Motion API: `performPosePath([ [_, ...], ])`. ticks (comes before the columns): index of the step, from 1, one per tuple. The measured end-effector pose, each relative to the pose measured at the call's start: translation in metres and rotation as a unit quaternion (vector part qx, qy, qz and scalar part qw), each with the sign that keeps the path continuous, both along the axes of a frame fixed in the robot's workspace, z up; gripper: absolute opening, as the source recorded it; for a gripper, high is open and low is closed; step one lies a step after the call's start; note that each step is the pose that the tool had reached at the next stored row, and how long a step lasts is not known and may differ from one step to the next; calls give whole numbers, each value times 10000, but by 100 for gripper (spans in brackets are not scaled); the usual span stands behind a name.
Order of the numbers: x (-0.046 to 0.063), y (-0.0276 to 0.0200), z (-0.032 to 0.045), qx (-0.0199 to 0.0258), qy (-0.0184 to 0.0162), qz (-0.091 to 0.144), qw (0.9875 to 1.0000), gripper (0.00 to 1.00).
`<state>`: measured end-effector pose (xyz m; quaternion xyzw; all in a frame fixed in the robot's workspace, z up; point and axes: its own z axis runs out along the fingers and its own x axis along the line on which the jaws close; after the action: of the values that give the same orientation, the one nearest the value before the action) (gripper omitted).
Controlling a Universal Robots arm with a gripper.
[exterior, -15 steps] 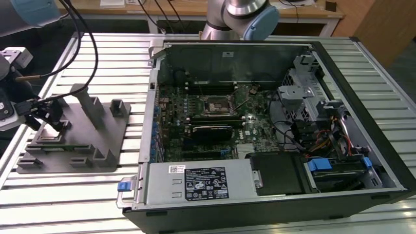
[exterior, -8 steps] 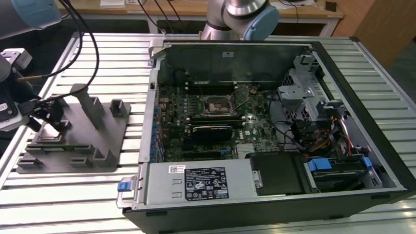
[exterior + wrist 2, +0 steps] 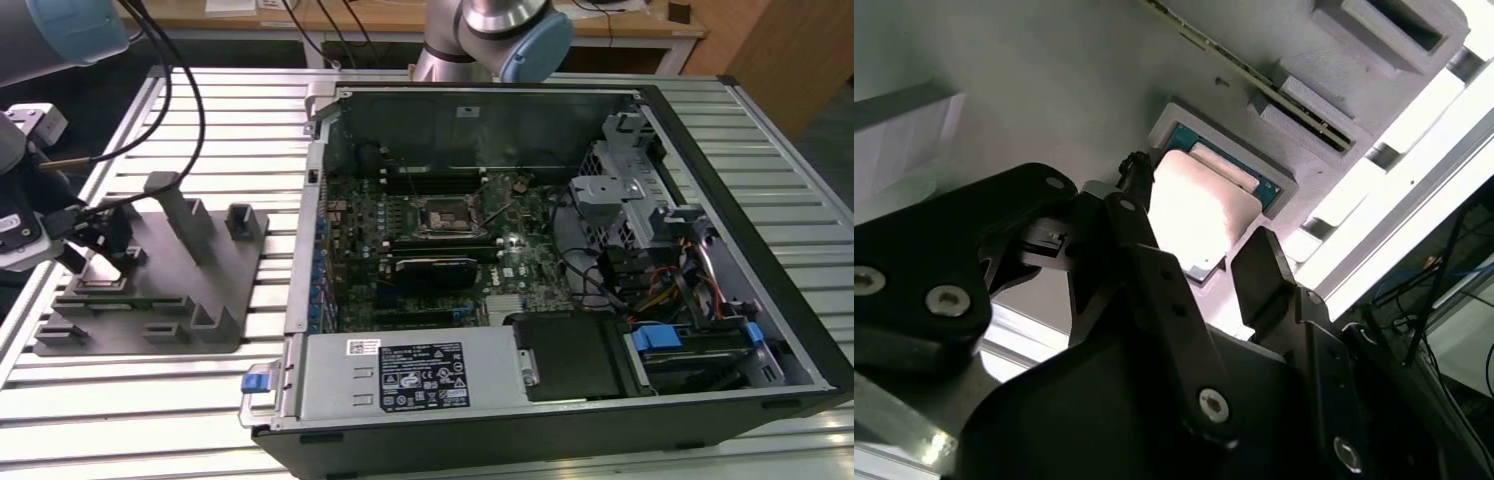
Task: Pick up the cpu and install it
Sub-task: 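Pick up the cpu and move it towards the insertion slot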
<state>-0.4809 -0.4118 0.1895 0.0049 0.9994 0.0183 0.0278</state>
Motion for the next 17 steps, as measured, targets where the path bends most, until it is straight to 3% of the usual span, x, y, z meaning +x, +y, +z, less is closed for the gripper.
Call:
performPosePath([
  [17,0,4,-33,-7,0,0,10000,60],
])
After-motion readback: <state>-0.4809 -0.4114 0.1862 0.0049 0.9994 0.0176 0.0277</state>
